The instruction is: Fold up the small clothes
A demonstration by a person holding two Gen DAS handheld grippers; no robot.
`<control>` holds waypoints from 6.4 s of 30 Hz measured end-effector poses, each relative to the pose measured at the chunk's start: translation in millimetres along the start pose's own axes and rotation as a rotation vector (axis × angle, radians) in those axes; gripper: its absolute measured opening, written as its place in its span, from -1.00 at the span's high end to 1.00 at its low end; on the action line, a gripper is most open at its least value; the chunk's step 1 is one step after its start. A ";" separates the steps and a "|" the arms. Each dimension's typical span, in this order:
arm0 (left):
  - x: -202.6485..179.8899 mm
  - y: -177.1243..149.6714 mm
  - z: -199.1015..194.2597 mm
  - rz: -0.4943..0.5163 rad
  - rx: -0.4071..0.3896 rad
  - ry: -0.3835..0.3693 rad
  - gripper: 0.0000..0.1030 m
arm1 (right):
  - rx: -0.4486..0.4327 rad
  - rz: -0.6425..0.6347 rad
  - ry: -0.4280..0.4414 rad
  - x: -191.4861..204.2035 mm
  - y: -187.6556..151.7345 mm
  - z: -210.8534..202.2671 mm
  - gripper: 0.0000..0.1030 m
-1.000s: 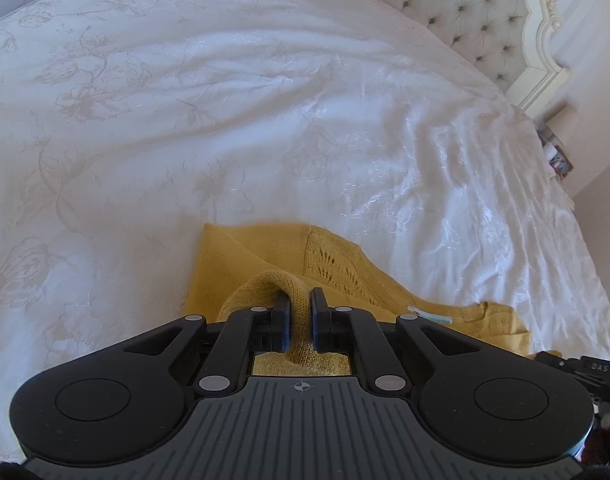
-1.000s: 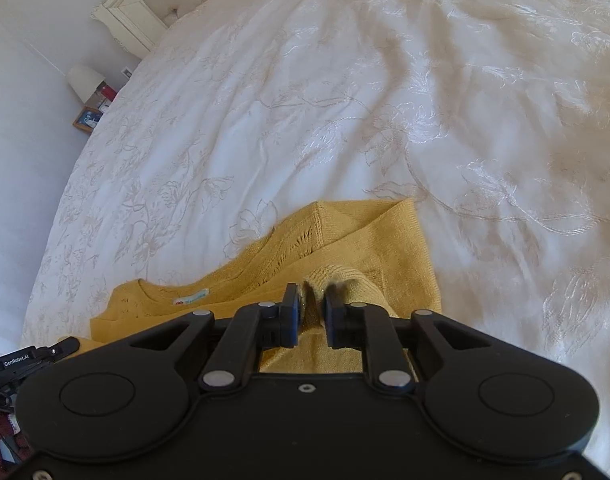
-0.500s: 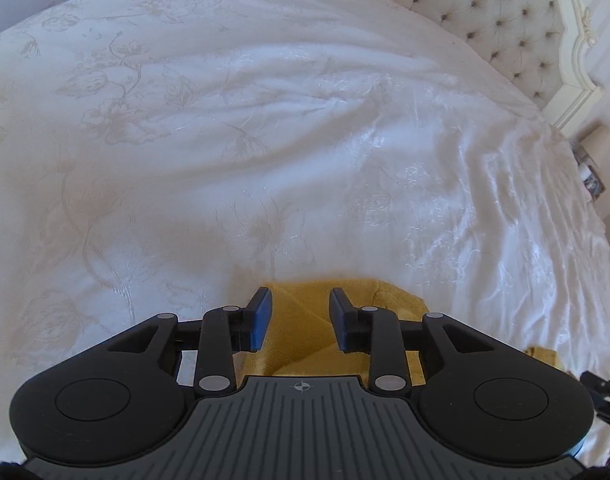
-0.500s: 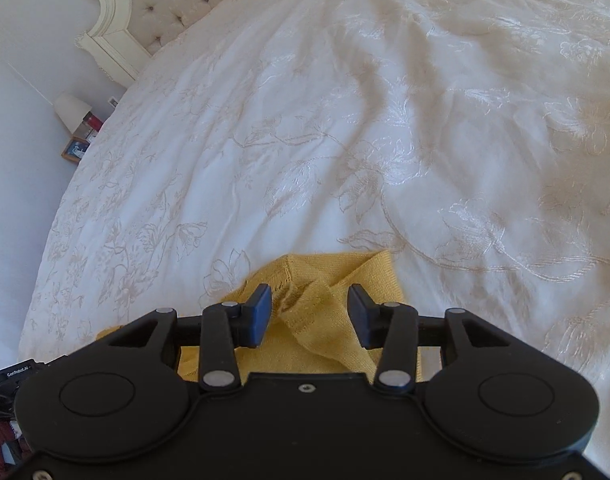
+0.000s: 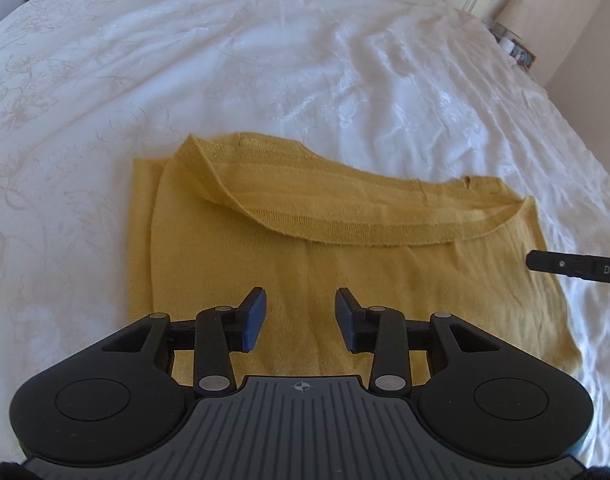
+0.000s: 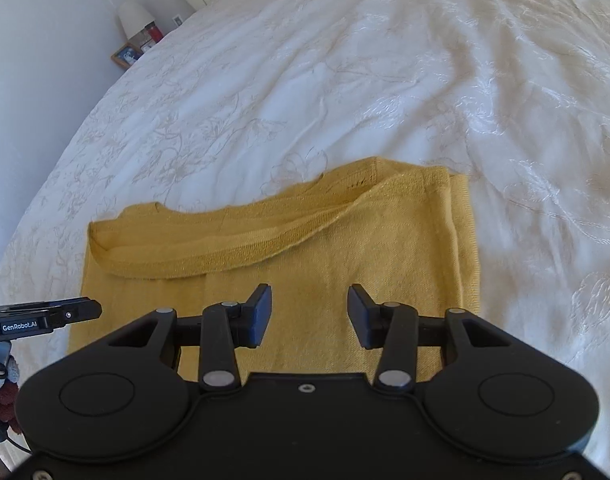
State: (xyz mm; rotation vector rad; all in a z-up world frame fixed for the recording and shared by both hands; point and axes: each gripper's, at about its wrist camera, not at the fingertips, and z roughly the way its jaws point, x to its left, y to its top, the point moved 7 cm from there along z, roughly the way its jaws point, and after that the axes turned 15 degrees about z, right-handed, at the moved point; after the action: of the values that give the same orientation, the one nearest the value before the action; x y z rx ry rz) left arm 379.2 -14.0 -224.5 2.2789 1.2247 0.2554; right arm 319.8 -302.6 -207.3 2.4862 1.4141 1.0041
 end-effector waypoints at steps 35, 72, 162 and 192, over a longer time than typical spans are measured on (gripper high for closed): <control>9.7 -9.1 21.6 0.043 0.071 0.123 0.17 | 0.056 -0.403 -0.164 57.2 -20.2 66.7 -0.38; -99.0 -82.5 14.4 0.188 0.203 0.034 -0.72 | 0.091 -0.051 -0.207 -30.1 -112.1 -32.2 -0.89; -67.6 7.9 42.0 -0.082 0.212 0.186 -0.73 | 0.267 0.261 0.203 -102.7 1.7 14.6 -1.00; -80.2 -3.6 19.0 -0.097 0.225 0.214 -0.73 | 0.266 0.309 0.280 -113.5 6.7 8.3 -1.00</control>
State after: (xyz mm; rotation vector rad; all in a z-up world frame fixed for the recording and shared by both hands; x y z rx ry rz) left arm 338.5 -84.9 -235.7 2.4222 1.5370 0.3485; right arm 290.2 -395.3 -266.7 2.9210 1.3346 1.3477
